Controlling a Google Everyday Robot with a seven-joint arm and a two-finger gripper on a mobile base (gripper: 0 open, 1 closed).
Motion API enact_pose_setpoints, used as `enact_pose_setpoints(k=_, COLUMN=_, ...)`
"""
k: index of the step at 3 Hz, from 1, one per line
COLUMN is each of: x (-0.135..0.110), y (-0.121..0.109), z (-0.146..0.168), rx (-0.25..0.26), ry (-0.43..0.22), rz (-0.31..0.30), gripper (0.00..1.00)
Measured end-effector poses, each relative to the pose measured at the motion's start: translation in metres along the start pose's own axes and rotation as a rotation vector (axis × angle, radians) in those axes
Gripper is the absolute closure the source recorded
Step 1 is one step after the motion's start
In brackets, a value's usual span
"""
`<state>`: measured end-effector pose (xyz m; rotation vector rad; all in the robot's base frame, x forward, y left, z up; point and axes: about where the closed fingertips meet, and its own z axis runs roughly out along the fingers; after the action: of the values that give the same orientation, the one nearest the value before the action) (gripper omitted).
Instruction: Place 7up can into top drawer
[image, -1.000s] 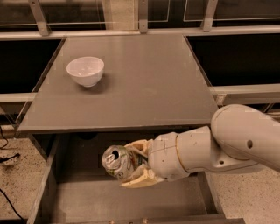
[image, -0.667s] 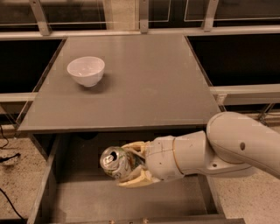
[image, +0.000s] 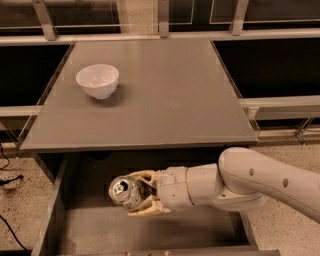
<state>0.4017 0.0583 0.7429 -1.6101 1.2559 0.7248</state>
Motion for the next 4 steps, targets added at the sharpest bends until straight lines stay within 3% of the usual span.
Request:
enact_pose_setpoints(k=1, x=0.0, y=0.0, z=0.0, rx=0.0, ry=0.0, rz=0.0, gripper=1.0)
enact_pose_setpoints(k=2, x=0.017, y=0.002, z=0.012, rx=0.0, ry=-0.028, rz=-0.006, gripper=1.0)
enact_pose_setpoints(k=4, x=0.056, y=0.006, z=0.043, rx=-0.008, ry=-0.106, rz=0.053, gripper=1.0)
